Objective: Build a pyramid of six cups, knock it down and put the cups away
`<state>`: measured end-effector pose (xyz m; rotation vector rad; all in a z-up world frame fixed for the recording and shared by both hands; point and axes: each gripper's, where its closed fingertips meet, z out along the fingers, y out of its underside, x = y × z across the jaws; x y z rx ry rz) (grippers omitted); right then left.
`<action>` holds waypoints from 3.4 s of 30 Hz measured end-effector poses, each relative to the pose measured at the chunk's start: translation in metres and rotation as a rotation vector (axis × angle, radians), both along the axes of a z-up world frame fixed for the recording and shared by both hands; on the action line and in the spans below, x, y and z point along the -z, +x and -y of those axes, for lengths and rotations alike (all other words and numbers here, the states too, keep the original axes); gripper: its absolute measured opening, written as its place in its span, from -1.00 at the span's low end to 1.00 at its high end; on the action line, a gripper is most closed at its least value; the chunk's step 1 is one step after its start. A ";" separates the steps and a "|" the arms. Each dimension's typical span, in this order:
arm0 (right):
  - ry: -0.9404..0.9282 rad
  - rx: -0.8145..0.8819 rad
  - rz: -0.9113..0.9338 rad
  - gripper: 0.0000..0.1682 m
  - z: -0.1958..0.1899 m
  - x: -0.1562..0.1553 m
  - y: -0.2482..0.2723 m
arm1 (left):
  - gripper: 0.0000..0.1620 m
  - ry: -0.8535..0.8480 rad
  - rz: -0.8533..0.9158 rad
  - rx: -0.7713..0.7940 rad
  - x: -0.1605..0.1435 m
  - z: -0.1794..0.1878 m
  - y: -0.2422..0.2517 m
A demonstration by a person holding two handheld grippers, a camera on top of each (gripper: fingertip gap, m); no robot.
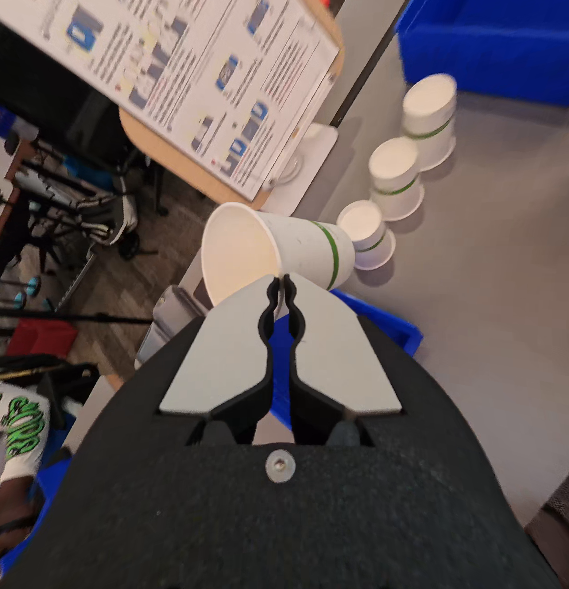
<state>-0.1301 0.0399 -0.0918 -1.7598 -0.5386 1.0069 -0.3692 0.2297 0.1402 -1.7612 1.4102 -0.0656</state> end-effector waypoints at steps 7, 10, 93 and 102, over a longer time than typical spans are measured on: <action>0.065 0.014 -0.162 -0.05 -0.049 -0.065 -0.007 | -0.96 -0.006 -0.012 0.183 -0.013 0.054 0.063; 0.119 0.026 -0.187 0.02 -0.070 -0.095 -0.012 | -0.96 -0.001 -0.041 0.246 -0.008 0.071 0.093; -0.447 -0.292 1.434 0.10 -0.228 -0.089 0.049 | -0.17 -0.433 0.399 -0.122 0.292 0.156 0.152; 0.025 -0.149 1.116 0.10 -0.191 -0.178 0.016 | -0.16 -0.445 0.395 -0.121 0.293 0.156 0.151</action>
